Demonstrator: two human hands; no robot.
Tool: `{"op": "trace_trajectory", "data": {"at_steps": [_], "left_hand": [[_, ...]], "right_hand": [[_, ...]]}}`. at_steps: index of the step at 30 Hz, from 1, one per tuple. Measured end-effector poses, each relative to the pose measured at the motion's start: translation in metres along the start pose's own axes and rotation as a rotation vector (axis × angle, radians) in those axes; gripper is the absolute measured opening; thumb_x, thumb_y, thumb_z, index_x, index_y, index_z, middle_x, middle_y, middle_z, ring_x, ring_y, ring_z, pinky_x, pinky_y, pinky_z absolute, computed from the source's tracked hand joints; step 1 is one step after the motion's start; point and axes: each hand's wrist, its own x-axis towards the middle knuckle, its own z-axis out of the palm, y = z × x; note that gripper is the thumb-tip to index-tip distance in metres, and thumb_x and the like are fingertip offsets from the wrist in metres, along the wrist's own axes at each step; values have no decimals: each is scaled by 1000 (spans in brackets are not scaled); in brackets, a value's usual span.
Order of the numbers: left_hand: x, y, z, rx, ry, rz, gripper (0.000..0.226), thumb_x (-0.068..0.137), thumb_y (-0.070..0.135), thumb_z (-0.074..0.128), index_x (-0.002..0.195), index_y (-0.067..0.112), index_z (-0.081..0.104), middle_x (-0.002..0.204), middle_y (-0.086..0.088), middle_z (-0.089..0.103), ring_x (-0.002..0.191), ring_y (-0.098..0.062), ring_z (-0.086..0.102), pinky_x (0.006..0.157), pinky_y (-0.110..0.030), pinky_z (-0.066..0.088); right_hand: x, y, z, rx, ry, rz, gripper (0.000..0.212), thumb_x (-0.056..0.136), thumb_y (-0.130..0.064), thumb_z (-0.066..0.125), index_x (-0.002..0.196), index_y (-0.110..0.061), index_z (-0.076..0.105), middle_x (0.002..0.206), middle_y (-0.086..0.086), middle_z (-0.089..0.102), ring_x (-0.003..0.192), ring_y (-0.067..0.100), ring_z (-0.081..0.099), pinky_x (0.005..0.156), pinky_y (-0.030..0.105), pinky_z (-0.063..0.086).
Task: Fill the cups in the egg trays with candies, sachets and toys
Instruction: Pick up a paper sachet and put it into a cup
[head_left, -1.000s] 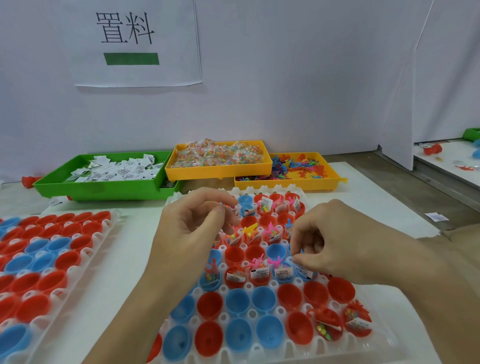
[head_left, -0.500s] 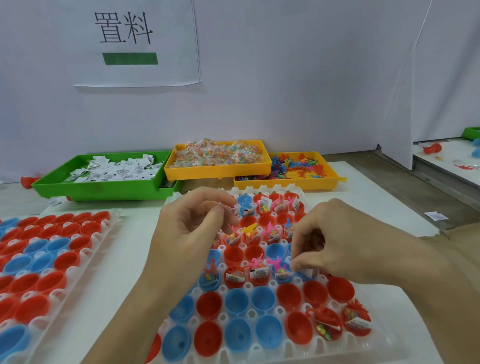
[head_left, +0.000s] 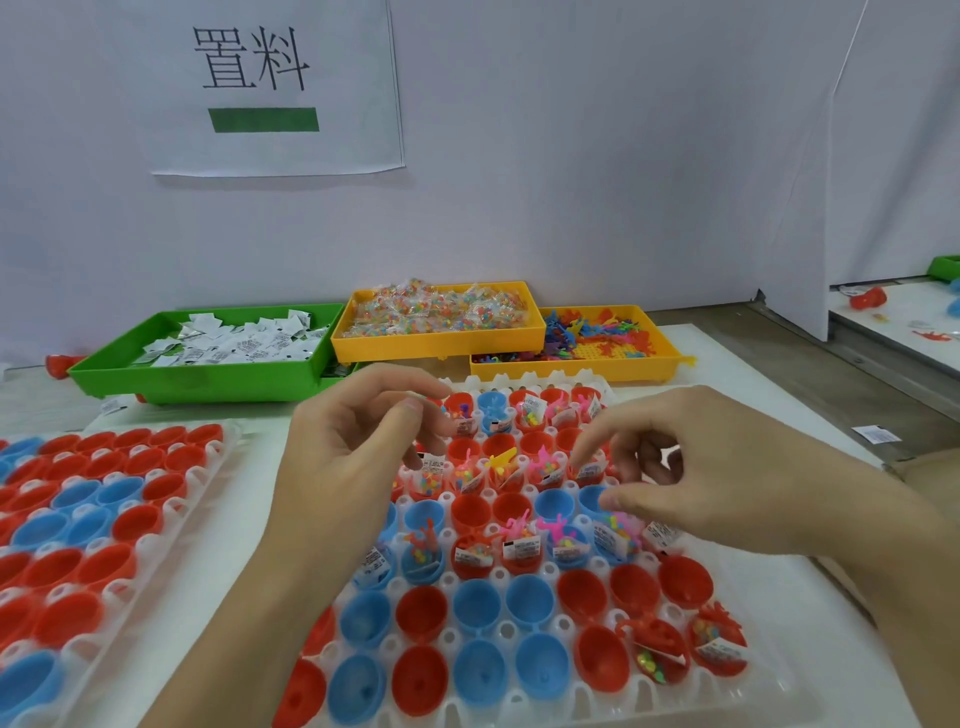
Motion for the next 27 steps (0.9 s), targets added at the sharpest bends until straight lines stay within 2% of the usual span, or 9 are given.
{"op": "trace_trajectory", "data": {"at_steps": [2,5,10,13,15,19,22,25,27], "left_hand": [[1,-1,-3,-2,13,5,25,84,8,51,83,17,74,71,-9,70,65,-20,64,61,-30,51],[5,-4,-11,-16,38,14,32,91,-1,49,83,18,74,70,-8,69,65,-20,64,59,-26,51],[13,-8,-32,-57,143,-12,37,94,-4,47,83,18,74,71,-9,69,66,-22,62,57,-24,50],[17,-14,-45,-55,198,-50,36,95,-4,46,85,17,73,72,-9,70,69,-22,63,58,-26,50],[19,-21,-52,-20,236,-89,37,95,-3,48,83,21,74,75,-9,71,71,-20,64,62,-30,49],[21,-39,-60,82,334,-183,36,94,0,50,80,23,74,84,-1,73,84,-17,63,70,-34,49],[21,-54,-61,187,350,-272,31,96,8,49,86,25,72,92,8,70,89,-12,59,82,-37,47],[19,-68,-64,229,323,-348,27,100,18,45,95,29,70,102,19,64,105,-11,57,97,-38,42],[19,-76,-64,167,313,-385,28,102,21,41,100,28,68,110,14,63,115,-15,54,105,-38,40]], "right_hand": [[0,5,-3,24,74,-16,27,87,-17,75,95,-41,66,78,-9,59,67,8,53,61,17,46],[5,15,-5,65,173,12,35,86,-7,74,93,-40,66,76,-6,62,68,11,56,61,15,45],[12,32,-5,305,162,72,51,84,12,67,95,-38,69,71,-1,66,61,5,59,55,10,45],[16,41,-2,341,189,78,56,87,10,65,96,-46,68,73,-2,66,64,12,63,56,18,48],[18,46,0,346,240,93,51,89,8,62,96,-42,69,73,-2,67,64,14,65,56,20,50],[22,57,5,376,314,155,33,93,6,60,99,-26,66,67,-4,67,55,11,60,54,23,50],[26,63,10,384,354,207,26,92,5,61,99,-20,64,61,-3,64,51,8,56,53,25,49],[28,66,14,353,430,247,22,89,2,68,94,-19,68,62,1,67,52,11,60,55,27,51],[28,71,17,322,482,271,20,86,0,73,90,-19,72,66,1,71,56,12,66,56,22,54]]}}
